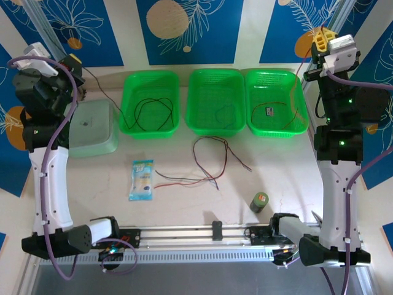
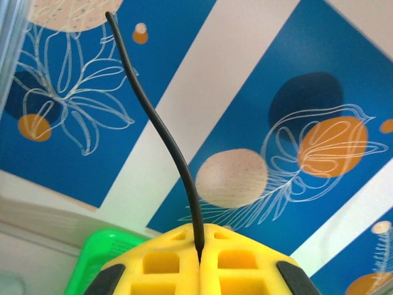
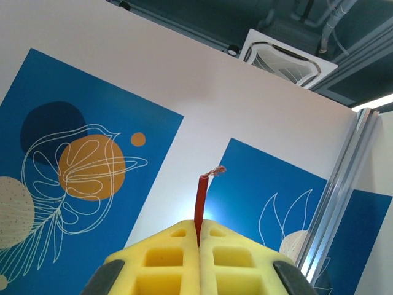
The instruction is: Untangle the cables
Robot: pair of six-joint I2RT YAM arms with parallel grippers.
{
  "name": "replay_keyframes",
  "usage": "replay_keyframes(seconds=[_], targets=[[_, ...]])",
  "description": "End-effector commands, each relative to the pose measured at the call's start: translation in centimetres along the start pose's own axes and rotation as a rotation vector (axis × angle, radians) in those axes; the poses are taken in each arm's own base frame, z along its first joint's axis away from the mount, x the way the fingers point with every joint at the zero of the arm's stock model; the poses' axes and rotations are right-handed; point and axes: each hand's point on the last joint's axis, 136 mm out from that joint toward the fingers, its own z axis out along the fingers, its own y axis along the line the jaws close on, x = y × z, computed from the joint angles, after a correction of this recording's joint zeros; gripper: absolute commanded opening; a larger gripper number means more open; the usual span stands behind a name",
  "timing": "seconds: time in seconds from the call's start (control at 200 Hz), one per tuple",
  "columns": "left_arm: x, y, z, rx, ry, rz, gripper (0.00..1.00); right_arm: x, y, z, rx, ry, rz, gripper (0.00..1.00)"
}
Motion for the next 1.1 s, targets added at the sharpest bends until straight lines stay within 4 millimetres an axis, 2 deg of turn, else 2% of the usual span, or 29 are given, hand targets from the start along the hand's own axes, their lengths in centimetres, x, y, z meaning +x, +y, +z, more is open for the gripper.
replay_keyframes(seconds=[0.0, 0.18, 0.375, 0.53, 0.635, 0.745, 0.885, 1.09], targets=[[-2.7, -3.3, -1.5, 0.129, -0.068, -0.028, 0.00, -1.8, -0.9, 0.0, 0.026, -0.046, 0.007, 0.00], [-5.3, -5.5, -1.3, 0.200, -0.118, -0.033, 0.00, -1.8, -1.0, 0.4, 0.025, -0.049, 0.010, 0.00], [-7.0, -6.9, 1.8, 0.276, -0.125, -0.060, 0.00, -2.4, -1.3, 0.7, 0.026, -0.059, -0.004, 0.00], [-6.4, -6.6, 5.1, 0.313, -0.078, -0.106, 0.00, -3.2, -1.2, 1.0, 0.006, -0.075, 0.035, 0.00], [-4.5, -5.9, 6.9, 0.321, -0.040, -0.135, 0.00, -3.5, -0.3, 1.3, -0.043, -0.090, 0.113, 0.00], [-1.6, -4.8, 8.8, 0.300, 0.006, -0.096, 0.00, -3.5, 1.4, 1.8, -0.106, -0.097, 0.166, 0.00], [3.4, -2.8, 11.7, 0.265, 0.130, -0.076, 0.00, -3.8, 3.3, 2.1, -0.170, -0.107, 0.158, 0.00], [12.5, 0.7, 15.2, 0.212, 0.330, -0.101, 0.00, -4.0, 3.5, 2.3, -0.177, -0.103, 0.135, 0.00]])
